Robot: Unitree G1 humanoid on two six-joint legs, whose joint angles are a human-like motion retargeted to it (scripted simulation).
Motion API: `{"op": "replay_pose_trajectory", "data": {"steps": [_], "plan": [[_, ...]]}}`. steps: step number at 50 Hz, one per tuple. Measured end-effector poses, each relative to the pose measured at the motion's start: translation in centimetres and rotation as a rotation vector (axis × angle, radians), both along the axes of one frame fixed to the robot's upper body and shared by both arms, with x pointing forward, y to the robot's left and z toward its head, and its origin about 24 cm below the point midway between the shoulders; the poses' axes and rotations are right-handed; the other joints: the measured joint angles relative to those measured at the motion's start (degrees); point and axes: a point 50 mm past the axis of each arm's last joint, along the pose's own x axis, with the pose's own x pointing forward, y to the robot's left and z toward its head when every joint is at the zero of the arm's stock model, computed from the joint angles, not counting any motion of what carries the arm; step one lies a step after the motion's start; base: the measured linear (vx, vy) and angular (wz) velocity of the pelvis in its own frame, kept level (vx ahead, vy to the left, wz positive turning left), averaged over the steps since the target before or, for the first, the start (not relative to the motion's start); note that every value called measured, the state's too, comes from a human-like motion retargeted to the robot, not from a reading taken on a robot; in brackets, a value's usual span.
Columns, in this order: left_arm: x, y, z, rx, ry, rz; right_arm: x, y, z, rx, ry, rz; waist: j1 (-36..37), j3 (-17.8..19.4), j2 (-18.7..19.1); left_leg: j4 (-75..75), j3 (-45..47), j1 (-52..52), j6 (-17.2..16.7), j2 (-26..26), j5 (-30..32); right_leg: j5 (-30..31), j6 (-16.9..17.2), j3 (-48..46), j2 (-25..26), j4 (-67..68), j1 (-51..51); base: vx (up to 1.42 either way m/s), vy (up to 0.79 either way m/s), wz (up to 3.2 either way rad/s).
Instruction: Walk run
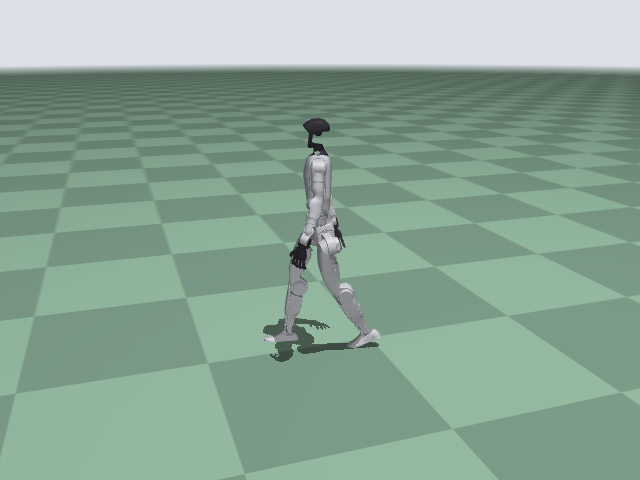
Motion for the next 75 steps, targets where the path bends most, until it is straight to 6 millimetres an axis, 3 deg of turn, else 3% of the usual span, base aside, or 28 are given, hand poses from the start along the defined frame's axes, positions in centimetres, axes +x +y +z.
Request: {"op": "replay_pose_trajectory", "data": {"steps": [2, 5, 7, 8, 11, 15, 20, 25, 28, 30, 31, 33, 35, 38, 40, 45, 48, 50, 53, 57, 60, 64, 65, 68, 70, 71, 73, 75], "plan": [[-4.8, -0.9, -1.2, -0.007, 0.236, 0.009, -0.2, -0.2, 0.1, -0.005, 0.02, -0.028, 1.02, -0.43, 1.39, 4.87, 1.55, -1.07, -3.66, 1.26, 10.47, -3.16, -0.45, 7.5, 2.22, 3.09, 1.51, 0.81, -0.49, 0.57], [-11.5, -2.4, -1.5, 0.008, 0.526, 0.058, 1.3, -0.8, -0.1, -0.022, -0.001, -0.05, 0.7, -0.32, 2.32, 17.93, 5.2, -6.96, -12.06, 2.53, 27.06, -7.05, -3.93, 1.66, 0.91, 5.09, 4.74, 0.94, -0.58, 0.6], [-14.9, -3.0, -1.0, -0.022, 0.648, 0.083, 3.4, -1.3, -0.4, -0.054, -0.054, -0.039, 0.01, -1.05, 1.1, 27.16, 12.03, -12.63, -13.93, 3.59, 32.54, -8.51, -5.41, -3.85, -1.17, 3.93, 7.81, 0.71, -0.39, 0.54], [-16.2, -3.3, -0.8, -0.052, 0.696, 0.078, 4.8, -1.5, -0.6, -0.073, -0.093, -0.039, 0.0, -1.24, 0.79, 31.12, 14.48, -15.65, -12.65, 4.42, 32.41, -9.73, -5.86, -3.36, -0.7, 3.74, 8.84, 0.7, -0.42, 0.61], [-19.3, -4.7, -0.2, -0.118, 0.8, 0.051, 9.2, -2.0, -0.7, -0.114, -0.239, -0.04, 1.55, -1.05, -0.41, 39.21, 19.77, -24.16, -7.22, 6.17, 20.74, -11.55, -5.9, -4.23, -0.08, 1.93, 12.74, 0.68, -0.44, 0.24], [-21.4, -6.2, 0.0, -0.131, 0.787, 0.045, 15.5, -2.7, -0.1, -0.128, -0.472, -0.012, 9.09, 0.22, -3.63, 38.31, 23.14, -35.27, -7.69, 4.14, 9.67, -13.12, -6.95, -2.71, 1.93, -0.41, 16.44, 0.64, -0.36, -0.87], [-22.6, -7.3, 0.3, -0.142, 0.766, 0.114, 21.7, -3.6, 1.6, -0.125, -0.683, 0.081, 12.95, 2.62, -3.47, 16.53, 23.58, -41.82, -7.12, 6.7, 6.29, -16.57, -7.45, -3.84, 6.63, -2.36, 22.27, 0.58, -0.33, -0.12], [-22.7, -8.4, 0.5, -0.212, 0.81, 0.212, 24.8, -4.5, 3.0, -0.136, -0.746, 0.209, 16.76, 5.25, -3.61, -10.79, 20.85, -42.39, -9.7, 5.78, 1.82, -20.25, -7.38, -2.73, 10.65, -3.47, 29.07, 0.77, -0.29, -0.27], [-22.9, -8.7, 0.7, -0.254, 0.827, 0.237, 24.4, -4.7, 2.9, -0.144, -0.711, 0.283, 17.2, 5.22, -4.46, -14.25, 24.9, -40.49, -10.4, 5.62, 0.49, -20.38, -6.37, -2.68, 11.31, -2.66, 32.62, 0.96, -0.19, -0.06], [-22.7, -8.6, 0.6, -0.267, 0.834, 0.222, 23.3, -4.7, 2.4, -0.15, -0.67, 0.319, 18.12, 4.09, -4.88, -8.51, 27.8, -40.75, -7.82, 6.77, -2.18, -18.61, -4.97, -1.89, 11.36, -1.23, 33.84, 1.07, -0.11, -0.31], [-22.7, -8.4, 0.7, -0.259, 0.837, 0.21, 22.2, -4.6, 2.0, -0.147, -0.638, 0.329, 18.74, 3.34, -4.78, -8.02, 30.39, -39.75, -8.52, 7.66, -0.21, -16.21, -4.19, -1.48, 11.74, -0.38, 34.68, 1.18, -0.06, -0.4], [-22.7, -7.9, 0.6, -0.228, 0.834, 0.182, 19.5, -4.3, 1.1, -0.137, -0.563, 0.335, 19.38, 1.48, -4.96, -7.47, 26.56, -37.9, -7.66, 6.07, 3.6, -8.73, -2.78, -1.59, 11.56, 1.83, 35.73, 1.24, -0.04, -0.24], [-22.2, -7.3, 0.4, -0.188, 0.809, 0.166, 16.2, -3.5, 0.2, -0.115, -0.469, 0.322, 19.16, -0.42, -5.49, -5.16, 25.69, -36.74, -4.22, 5.46, 4.47, 2.64, -1.68, -1.79, 10.21, 6.22, 35.45, 1.21, -0.05, -0.05], [-19.3, -5.4, -0.4, -0.125, 0.706, 0.156, 11.5, -1.8, -0.6, -0.066, -0.32, 0.243, 18.4, 0.02, -3.71, -2.42, 23.44, -33.61, -3.12, 8.06, 1.34, 16.65, -2.25, -3.08, 9.77, 21.21, 31.2, 1.08, -0.1, 0.1], [-16.2, -4.0, -1.1, -0.078, 0.596, 0.153, 9.2, -1.0, -0.8, -0.018, -0.25, 0.192, 17.9, 0.7, -1.95, -3.07, 21.86, -29.56, -1.99, 8.5, -1.04, 20.69, -3.53, -5.23, 9.57, 31.02, 27.32, 1.01, -0.16, 0.19], [-6.4, -1.3, -1.4, 0.035, 0.247, 0.17, 5.1, 0.7, -0.8, 0.068, -0.15, 0.139, 16.11, 0.85, 0.63, -5.81, 19.78, -22.84, -2.38, 8.84, -3.82, 5.61, -4.2, -3.23, 10.36, 38.44, 15.27, 0.75, -0.13, 0.33], [-0.7, -0.1, -0.4, 0.038, 0.051, 0.155, 3.1, 1.2, -0.6, 0.056, -0.114, 0.107, 9.84, 1.22, 1.95, -7.03, 15.3, -19.46, -2.38, 7.38, -4.7, -3.0, -2.36, -6.0, 7.19, 34.7, 9.06, 0.68, -0.17, 1.65], [2.9, 0.8, 0.8, 0.024, -0.069, 0.147, 1.7, 1.5, -0.5, 0.055, -0.069, 0.094, 7.08, 1.67, 1.31, -7.63, 14.25, -16.93, -2.18, 5.65, -5.83, -4.7, 0.49, -5.22, 5.18, 27.14, 5.78, 0.83, -0.34, 1.14], [6.8, 1.9, 2.5, 0.007, -0.194, 0.129, 0.0, 2.0, -0.2, 0.076, 0.001, 0.075, 4.72, 2.45, -0.61, -7.7, 12.66, -12.61, -2.03, 2.75, -8.27, -4.94, 0.98, -5.74, 1.43, 13.62, 2.84, 0.66, -0.3, 0.6], [9.1, 3.0, 4.1, 0.016, -0.284, 0.131, -1.0, 2.6, 0.0, 0.11, 0.047, 0.071, 3.42, 2.89, -1.3, -7.97, 12.32, -6.95, -2.84, 2.09, -11.09, -10.76, 0.53, -6.62, 1.66, -0.77, -1.47, 0.71, -0.36, 0.13], [8.9, 2.9, 3.9, 0.024, -0.295, 0.152, -0.6, 2.4, -0.1, 0.12, 0.039, 0.091, 3.55, 2.45, -0.3, -7.58, 13.63, -4.16, -4.28, 3.24, -11.6, -11.33, 0.47, -9.1, 3.15, -6.11, -2.61, 0.73, -0.39, -0.05], [5.5, 1.0, 1.8, -0.013, -0.174, 0.154, 0.5, 1.0, -0.2, 0.087, 0.005, 0.119, -0.88, 0.92, 1.82, -3.54, 11.27, -2.62, -7.21, 4.48, -5.47, -6.62, -6.14, -14.88, 1.43, -0.3, -0.91, 0.91, -0.51, 1.01], [4.1, 0.3, 1.2, -0.03, -0.126, 0.143, 0.7, 0.6, -0.2, 0.067, -0.003, 0.119, -2.61, 0.52, 2.5, -1.87, 10.69, -2.32, -8.34, 5.18, -2.49, -3.2, -6.62, -16.26, 0.94, -0.28, 0.26, 0.92, -0.55, 1.11], [-1.2, -1.3, -0.5, -0.035, 0.04, 0.092, 1.5, -0.5, -0.2, 0.022, -0.023, 0.098, -3.17, -0.29, 3.82, 7.78, 11.23, -4.26, -12.35, 6.77, 14.31, -5.04, -10.93, -5.15, 3.61, 3.3, 1.95, 0.84, -0.53, 0.35], [-5.1, -2.4, -1.3, 0.004, 0.155, 0.051, 2.5, -1.2, -0.2, 0.015, -0.034, 0.073, -1.68, -0.33, 2.7, 18.8, 13.04, -8.43, -14.69, 6.65, 23.71, -7.56, -11.32, -5.53, 2.54, 4.67, 4.61, 0.9, -0.64, -0.35], [-6.9, -2.6, -1.5, 0.029, 0.199, 0.046, 3.5, -1.5, -0.3, 0.019, -0.049, 0.079, -1.13, -0.56, 1.18, 24.56, 15.03, -11.13, -13.93, 6.08, 27.41, -8.18, -11.74, -8.89, 1.5, 4.24, 6.54, 0.84, -0.64, -0.81], [-10.4, -2.9, -1.6, 0.062, 0.29, 0.038, 6.0, -2.0, -0.4, 0.017, -0.098, 0.101, 0.3, -1.16, -1.33, 33.79, 17.89, -16.5, -11.15, 4.69, 28.45, -9.73, -12.11, -9.39, 1.51, 3.2, 9.53, 0.7, -0.54, -0.99], [-13.8, -3.8, -1.4, 0.059, 0.393, 0.03, 8.9, -2.7, -0.5, -0.004, -0.184, 0.128, 0.83, -1.31, -2.38, 40.31, 19.56, -21.76, -8.59, 5.08, 20.91, -10.98, -11.97, -6.94, 2.81, 1.92, 12.08, 0.73, -0.5, -0.75]]}}
